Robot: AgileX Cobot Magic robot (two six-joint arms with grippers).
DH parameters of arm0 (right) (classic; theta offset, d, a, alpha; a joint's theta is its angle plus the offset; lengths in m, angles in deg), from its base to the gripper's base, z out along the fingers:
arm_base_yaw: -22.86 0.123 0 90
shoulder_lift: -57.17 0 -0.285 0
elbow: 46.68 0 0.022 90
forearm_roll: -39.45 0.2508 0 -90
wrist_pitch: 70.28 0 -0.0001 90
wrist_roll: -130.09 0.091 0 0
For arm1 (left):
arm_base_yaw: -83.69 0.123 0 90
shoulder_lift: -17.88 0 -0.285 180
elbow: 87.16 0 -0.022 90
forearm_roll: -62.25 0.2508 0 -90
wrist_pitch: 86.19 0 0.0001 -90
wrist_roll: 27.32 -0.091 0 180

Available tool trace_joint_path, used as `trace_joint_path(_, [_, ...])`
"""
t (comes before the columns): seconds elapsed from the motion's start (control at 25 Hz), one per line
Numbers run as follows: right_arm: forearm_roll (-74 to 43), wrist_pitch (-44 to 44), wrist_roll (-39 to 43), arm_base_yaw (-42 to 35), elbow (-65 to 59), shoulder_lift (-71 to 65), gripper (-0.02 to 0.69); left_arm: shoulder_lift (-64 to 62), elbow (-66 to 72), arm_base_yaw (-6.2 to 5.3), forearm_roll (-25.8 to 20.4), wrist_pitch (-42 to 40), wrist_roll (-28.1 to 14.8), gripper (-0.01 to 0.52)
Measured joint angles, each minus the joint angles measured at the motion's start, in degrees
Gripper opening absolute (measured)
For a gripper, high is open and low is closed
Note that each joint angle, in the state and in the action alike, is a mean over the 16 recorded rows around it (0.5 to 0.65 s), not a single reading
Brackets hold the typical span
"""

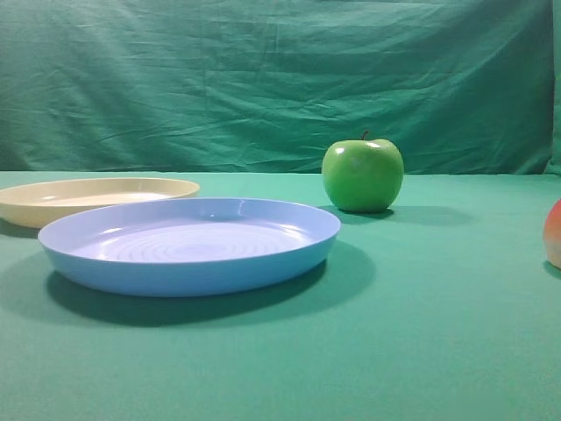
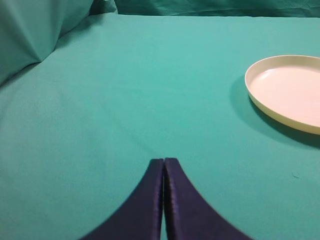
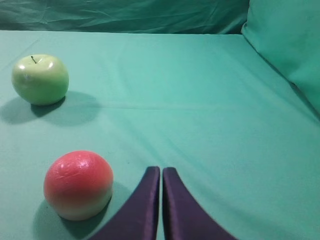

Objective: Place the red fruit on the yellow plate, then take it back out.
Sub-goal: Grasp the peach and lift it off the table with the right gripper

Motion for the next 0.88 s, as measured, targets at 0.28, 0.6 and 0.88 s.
trace_joint_path(0.28, [1.35,6.47,0.93,0.0,0.04,0.0,0.0,0.0,0.0,0.0,0.0,0.0,0.0,0.0])
trace_joint_path(0.6, [3.57,10.84,2.76,0.0,5.53,-1.21,0.0,0.0,0.0,0.0,0.0,0.0,0.0,0.0])
trace_joint_path(0.88, [4.93,-0.58,2.21,0.0,15.9,-7.98,0.0,0.0,0.0,0.0,0.0,0.0,0.0,0.0])
